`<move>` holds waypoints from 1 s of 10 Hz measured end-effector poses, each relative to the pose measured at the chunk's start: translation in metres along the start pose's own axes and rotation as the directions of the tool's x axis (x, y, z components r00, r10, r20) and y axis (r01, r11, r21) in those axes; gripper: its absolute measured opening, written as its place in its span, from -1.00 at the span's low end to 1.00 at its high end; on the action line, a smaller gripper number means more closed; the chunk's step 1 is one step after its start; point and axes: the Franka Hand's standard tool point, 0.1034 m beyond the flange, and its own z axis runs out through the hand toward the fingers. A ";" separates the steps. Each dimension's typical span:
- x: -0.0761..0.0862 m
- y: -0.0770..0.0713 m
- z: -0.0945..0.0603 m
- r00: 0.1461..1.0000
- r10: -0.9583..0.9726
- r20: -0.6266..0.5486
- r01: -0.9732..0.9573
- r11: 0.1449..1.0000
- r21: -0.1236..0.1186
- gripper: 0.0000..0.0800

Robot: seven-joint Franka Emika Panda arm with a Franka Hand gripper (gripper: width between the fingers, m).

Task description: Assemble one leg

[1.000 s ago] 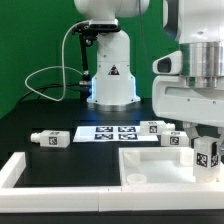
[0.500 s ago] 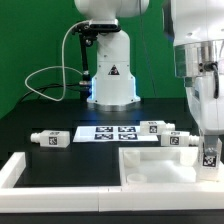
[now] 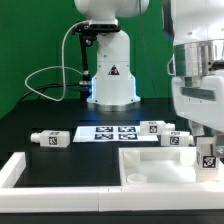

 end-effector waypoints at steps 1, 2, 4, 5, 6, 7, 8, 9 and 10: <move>0.000 0.000 0.000 0.999 -0.049 -0.009 0.049 0.999 0.007 0.54; 0.001 0.001 0.001 0.994 -0.109 -0.010 0.109 0.994 0.005 0.61; 0.002 0.001 0.001 0.976 -0.216 -0.011 0.217 0.976 0.002 0.62; 0.003 0.001 0.002 0.964 -0.265 -0.012 0.265 0.964 0.001 0.62; 0.004 0.002 0.002 0.888 -0.459 -0.018 0.459 0.889 -0.010 0.62; 0.003 0.002 0.003 0.809 -0.588 -0.015 0.588 0.809 -0.021 0.62; 0.003 0.002 0.003 0.758 -0.652 -0.017 0.651 0.759 -0.030 0.62; 0.004 0.003 0.003 0.767 -0.641 -0.017 0.641 0.767 -0.030 0.62; 0.004 0.003 0.003 0.780 -0.625 -0.018 0.625 0.780 -0.031 0.31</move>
Offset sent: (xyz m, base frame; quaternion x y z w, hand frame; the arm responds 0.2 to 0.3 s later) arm 0.0000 0.0000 0.0000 0.0000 0.0000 -0.1938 0.9810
